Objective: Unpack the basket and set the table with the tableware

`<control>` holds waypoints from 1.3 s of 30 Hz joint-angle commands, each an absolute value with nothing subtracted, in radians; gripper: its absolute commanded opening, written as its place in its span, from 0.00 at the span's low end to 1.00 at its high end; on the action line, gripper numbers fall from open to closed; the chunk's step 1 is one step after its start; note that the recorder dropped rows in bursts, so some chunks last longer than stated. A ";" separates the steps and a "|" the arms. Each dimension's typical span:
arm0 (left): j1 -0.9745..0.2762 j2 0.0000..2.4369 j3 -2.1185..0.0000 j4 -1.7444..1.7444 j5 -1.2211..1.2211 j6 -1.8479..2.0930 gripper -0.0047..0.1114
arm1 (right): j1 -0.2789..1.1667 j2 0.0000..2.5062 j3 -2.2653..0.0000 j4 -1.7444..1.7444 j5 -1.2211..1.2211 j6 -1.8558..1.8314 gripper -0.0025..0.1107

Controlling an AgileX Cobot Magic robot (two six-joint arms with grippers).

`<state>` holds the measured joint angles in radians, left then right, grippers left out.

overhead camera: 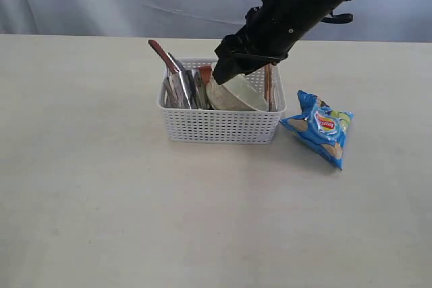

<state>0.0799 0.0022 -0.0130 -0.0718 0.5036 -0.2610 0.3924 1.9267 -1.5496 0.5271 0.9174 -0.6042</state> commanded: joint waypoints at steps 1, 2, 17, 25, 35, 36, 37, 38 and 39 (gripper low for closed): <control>0.082 0.000 -0.007 -0.075 0.498 -0.263 0.04 | 0.392 1.919 -1.557 0.534 0.914 -0.617 0.55; 0.082 0.000 -0.007 -0.075 0.498 -0.263 0.04 | 0.392 1.919 -1.557 0.534 0.914 -0.617 0.55; 0.082 0.000 -0.007 -0.075 0.498 -0.263 0.04 | 0.392 1.927 -1.557 0.545 0.892 -0.617 0.55; 0.082 0.000 -0.007 -0.075 0.498 -0.263 0.04 | 0.392 1.982 -1.557 0.565 0.880 -0.617 0.55; 0.082 0.000 -0.007 -0.075 0.498 -0.263 0.04 | 0.382 1.984 -1.557 0.567 0.730 -0.651 0.55; 0.082 0.000 -0.007 -0.075 0.498 -0.263 0.04 | 0.370 1.974 -1.557 0.567 0.688 -0.638 0.55; 0.082 0.000 -0.007 -0.075 0.498 -0.263 0.04 | 0.349 1.964 -1.557 0.567 0.629 -0.598 0.55; 0.082 0.000 -0.007 -0.075 0.498 -0.263 0.04 | 0.325 1.959 -1.557 0.567 0.583 -0.567 0.55; 0.082 0.000 -0.007 -0.075 0.498 -0.263 0.04 | 0.299 1.956 -1.557 0.567 0.552 -0.536 0.55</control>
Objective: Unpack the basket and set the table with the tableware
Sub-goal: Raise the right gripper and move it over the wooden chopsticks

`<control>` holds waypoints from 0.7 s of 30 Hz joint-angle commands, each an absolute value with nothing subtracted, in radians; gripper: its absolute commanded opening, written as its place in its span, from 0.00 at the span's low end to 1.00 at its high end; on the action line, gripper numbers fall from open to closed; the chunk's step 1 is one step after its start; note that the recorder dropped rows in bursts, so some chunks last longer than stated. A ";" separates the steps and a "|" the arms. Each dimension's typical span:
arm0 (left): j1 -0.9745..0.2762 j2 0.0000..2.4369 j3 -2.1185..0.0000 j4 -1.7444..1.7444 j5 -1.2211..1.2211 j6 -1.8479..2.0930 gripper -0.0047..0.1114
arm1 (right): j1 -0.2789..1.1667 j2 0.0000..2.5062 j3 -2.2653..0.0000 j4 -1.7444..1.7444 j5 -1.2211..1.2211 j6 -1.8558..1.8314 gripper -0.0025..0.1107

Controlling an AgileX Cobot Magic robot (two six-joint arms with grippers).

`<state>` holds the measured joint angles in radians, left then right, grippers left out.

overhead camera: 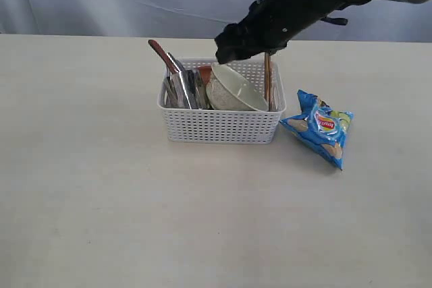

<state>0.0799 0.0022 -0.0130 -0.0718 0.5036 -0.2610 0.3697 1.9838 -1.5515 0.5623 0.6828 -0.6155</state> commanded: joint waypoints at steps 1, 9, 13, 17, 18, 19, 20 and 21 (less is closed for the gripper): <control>0.082 0.000 -0.007 -0.075 0.498 -0.263 0.04 | 0.268 1.956 -1.557 0.567 0.543 -0.531 0.55; 0.082 0.000 -0.007 -0.075 0.498 -0.263 0.04 | 0.170 1.973 -1.557 0.579 0.512 -0.527 0.55; 0.082 0.000 -0.007 -0.075 0.498 -0.263 0.04 | 0.168 1.989 -1.557 0.579 0.460 -0.538 0.55; 0.082 0.000 -0.007 -0.075 0.498 -0.263 0.04 | 0.173 2.021 -1.557 0.579 0.421 -0.548 0.55; 0.082 0.000 -0.007 -0.075 0.498 -0.263 0.04 | 0.177 2.027 -1.557 0.579 0.415 -0.550 0.55; 0.082 0.000 -0.007 -0.075 0.498 -0.263 0.04 | 0.177 2.033 -1.557 0.579 0.405 -0.550 0.55; 0.082 0.000 -0.007 -0.075 0.498 -0.263 0.04 | 0.182 2.040 -1.557 0.579 0.400 -0.552 0.55; 0.082 0.000 -0.007 -0.075 0.498 -0.263 0.04 | 0.182 2.044 -1.557 0.581 0.396 -0.555 0.55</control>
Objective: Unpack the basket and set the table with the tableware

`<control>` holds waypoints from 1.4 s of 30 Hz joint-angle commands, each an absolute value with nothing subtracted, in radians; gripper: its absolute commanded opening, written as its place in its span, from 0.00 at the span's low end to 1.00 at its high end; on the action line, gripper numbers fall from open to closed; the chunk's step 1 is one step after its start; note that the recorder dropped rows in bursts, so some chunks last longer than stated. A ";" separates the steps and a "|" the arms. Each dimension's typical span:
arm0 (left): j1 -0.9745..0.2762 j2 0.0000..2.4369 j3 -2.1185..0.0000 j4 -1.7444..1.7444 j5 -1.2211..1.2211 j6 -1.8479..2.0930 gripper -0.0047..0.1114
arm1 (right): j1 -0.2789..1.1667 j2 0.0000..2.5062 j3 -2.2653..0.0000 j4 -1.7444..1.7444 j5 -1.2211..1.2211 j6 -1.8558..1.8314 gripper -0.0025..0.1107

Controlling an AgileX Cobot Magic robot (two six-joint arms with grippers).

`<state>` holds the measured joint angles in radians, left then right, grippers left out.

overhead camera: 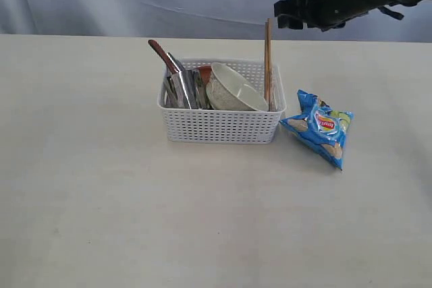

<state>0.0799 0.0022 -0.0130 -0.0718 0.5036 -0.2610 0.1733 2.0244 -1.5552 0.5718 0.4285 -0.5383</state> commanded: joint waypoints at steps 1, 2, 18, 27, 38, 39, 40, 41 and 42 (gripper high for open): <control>0.082 0.000 -0.007 -0.075 0.498 -0.263 0.04 | 0.183 2.050 -1.557 0.583 0.393 -0.556 0.55; 0.082 0.000 -0.007 -0.075 0.498 -0.263 0.04 | 0.188 2.056 -1.557 0.583 0.389 -0.557 0.55; 0.082 0.000 -0.007 -0.075 0.498 -0.263 0.04 | 0.225 2.077 -1.557 0.586 0.356 -0.576 0.55; 0.082 0.000 -0.007 -0.075 0.498 -0.263 0.04 | 0.223 2.077 -1.557 0.583 0.331 -0.572 0.55; 0.082 0.000 -0.007 -0.075 0.498 -0.263 0.04 | 0.223 2.114 -1.557 0.586 0.318 -0.561 0.55; 0.082 0.000 -0.007 -0.075 0.498 -0.263 0.04 | 0.223 2.122 -1.557 0.585 0.316 -0.561 0.55; 0.082 0.000 -0.007 -0.075 0.498 -0.263 0.04 | 0.223 2.125 -1.557 0.585 0.311 -0.561 0.55; 0.082 0.000 -0.007 -0.075 0.498 -0.263 0.04 | 0.223 2.129 -1.557 0.585 0.306 -0.561 0.55; 0.082 0.000 -0.007 -0.075 0.498 -0.263 0.04 | 0.223 2.134 -1.557 0.585 0.299 -0.561 0.55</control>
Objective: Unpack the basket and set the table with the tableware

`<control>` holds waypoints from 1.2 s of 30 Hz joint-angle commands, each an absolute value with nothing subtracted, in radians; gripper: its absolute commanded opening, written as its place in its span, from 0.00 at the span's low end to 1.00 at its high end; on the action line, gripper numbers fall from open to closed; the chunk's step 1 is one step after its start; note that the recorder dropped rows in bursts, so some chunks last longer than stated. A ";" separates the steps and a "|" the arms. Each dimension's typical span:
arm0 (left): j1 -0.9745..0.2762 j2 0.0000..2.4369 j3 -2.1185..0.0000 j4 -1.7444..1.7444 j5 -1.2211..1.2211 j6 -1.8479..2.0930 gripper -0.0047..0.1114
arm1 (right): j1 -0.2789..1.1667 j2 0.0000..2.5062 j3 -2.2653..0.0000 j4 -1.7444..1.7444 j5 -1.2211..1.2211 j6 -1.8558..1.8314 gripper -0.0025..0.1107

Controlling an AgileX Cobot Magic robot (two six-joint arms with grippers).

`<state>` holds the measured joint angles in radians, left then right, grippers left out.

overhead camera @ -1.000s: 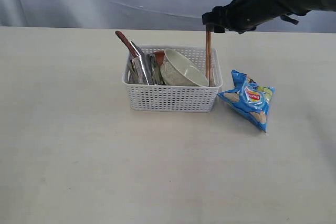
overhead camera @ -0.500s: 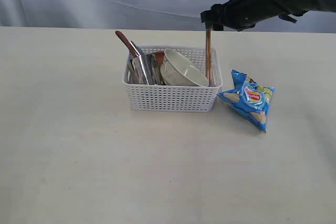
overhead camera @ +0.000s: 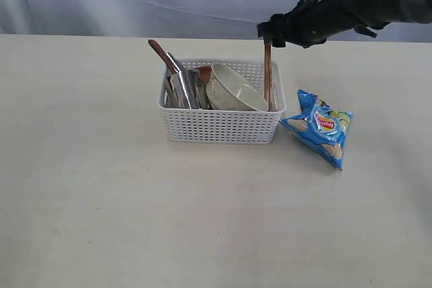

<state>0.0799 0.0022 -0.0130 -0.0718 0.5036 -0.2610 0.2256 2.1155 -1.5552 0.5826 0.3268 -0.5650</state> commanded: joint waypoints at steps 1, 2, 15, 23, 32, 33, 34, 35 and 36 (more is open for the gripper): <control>0.082 0.000 -0.007 -0.075 0.498 -0.263 0.04 | 0.223 2.137 -1.557 0.585 0.296 -0.557 0.55; 0.082 0.000 -0.007 -0.075 0.498 -0.263 0.04 | 0.223 2.137 -1.557 0.585 0.289 -0.553 0.55; 0.082 0.000 -0.007 -0.075 0.498 -0.263 0.04 | 0.223 2.131 -1.557 0.604 0.292 -0.548 0.55; 0.082 0.000 -0.007 -0.075 0.498 -0.263 0.04 | 0.223 2.111 -1.557 0.604 0.303 -0.548 0.55; 0.082 0.000 -0.007 -0.075 0.498 -0.263 0.04 | 0.223 2.106 -1.557 0.601 0.284 -0.546 0.55; 0.082 0.000 -0.007 -0.075 0.498 -0.263 0.04 | 0.223 2.106 -1.557 0.601 0.279 -0.546 0.55; 0.082 0.000 -0.007 -0.075 0.498 -0.263 0.04 | 0.223 2.108 -1.557 0.601 0.277 -0.546 0.55; 0.082 0.000 -0.007 -0.075 0.498 -0.263 0.04 | 0.223 2.107 -1.557 0.601 0.275 -0.546 0.55; 0.082 0.000 -0.007 -0.075 0.498 -0.263 0.04 | 0.223 2.110 -1.557 0.601 0.273 -0.546 0.55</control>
